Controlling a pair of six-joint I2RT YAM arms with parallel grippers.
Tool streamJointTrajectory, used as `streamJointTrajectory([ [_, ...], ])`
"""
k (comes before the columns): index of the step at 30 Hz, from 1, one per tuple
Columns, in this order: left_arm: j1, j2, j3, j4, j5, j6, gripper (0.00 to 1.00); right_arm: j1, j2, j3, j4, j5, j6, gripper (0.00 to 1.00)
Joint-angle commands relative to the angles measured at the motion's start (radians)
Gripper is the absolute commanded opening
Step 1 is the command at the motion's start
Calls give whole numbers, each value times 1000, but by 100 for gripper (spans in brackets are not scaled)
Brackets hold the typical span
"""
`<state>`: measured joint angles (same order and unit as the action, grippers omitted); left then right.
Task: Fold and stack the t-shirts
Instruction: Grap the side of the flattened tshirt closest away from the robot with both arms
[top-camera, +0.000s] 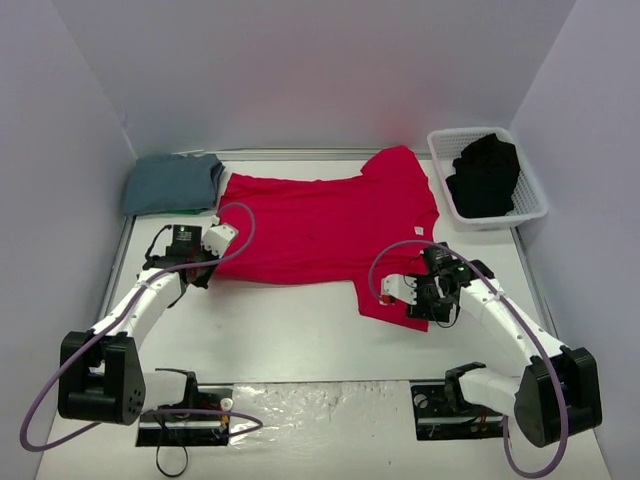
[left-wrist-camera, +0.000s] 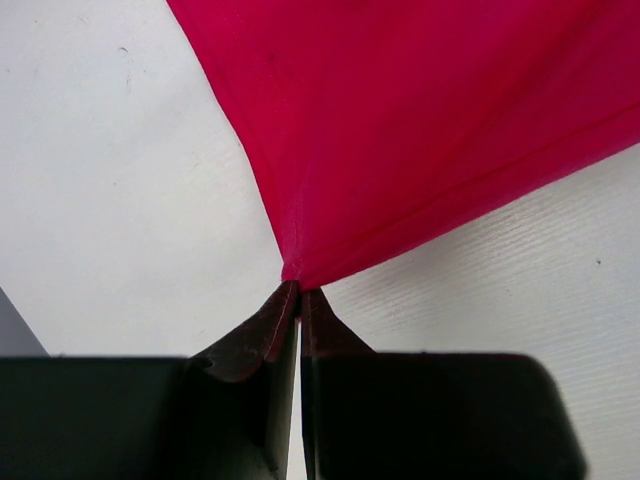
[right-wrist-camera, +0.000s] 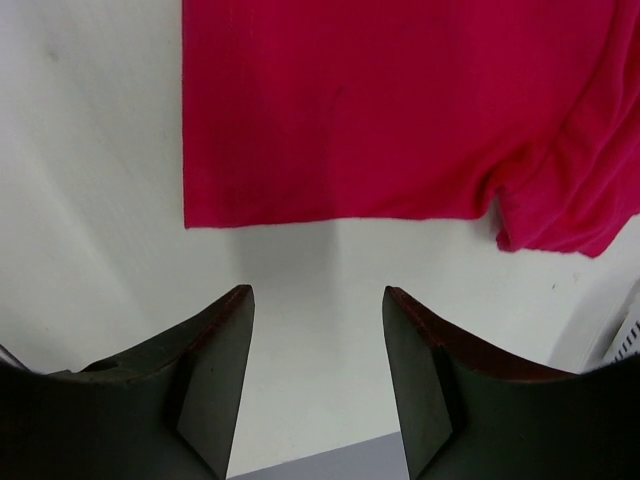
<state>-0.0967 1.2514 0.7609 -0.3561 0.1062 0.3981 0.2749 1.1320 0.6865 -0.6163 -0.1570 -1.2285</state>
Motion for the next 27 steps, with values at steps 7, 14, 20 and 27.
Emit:
streamJointTrajectory([
  [7,9,20,23,5,-10,18,2,115,107,57,-13,48,135,52],
  [14,9,25,25,17,-25,13,2,176,198,91,-28,114,199,51],
  [20,9,19,25,23,-22,4,2,222,305,117,-28,120,244,48],
  [27,9,11,26,19,-11,2,2,305,385,136,-26,148,296,47],
])
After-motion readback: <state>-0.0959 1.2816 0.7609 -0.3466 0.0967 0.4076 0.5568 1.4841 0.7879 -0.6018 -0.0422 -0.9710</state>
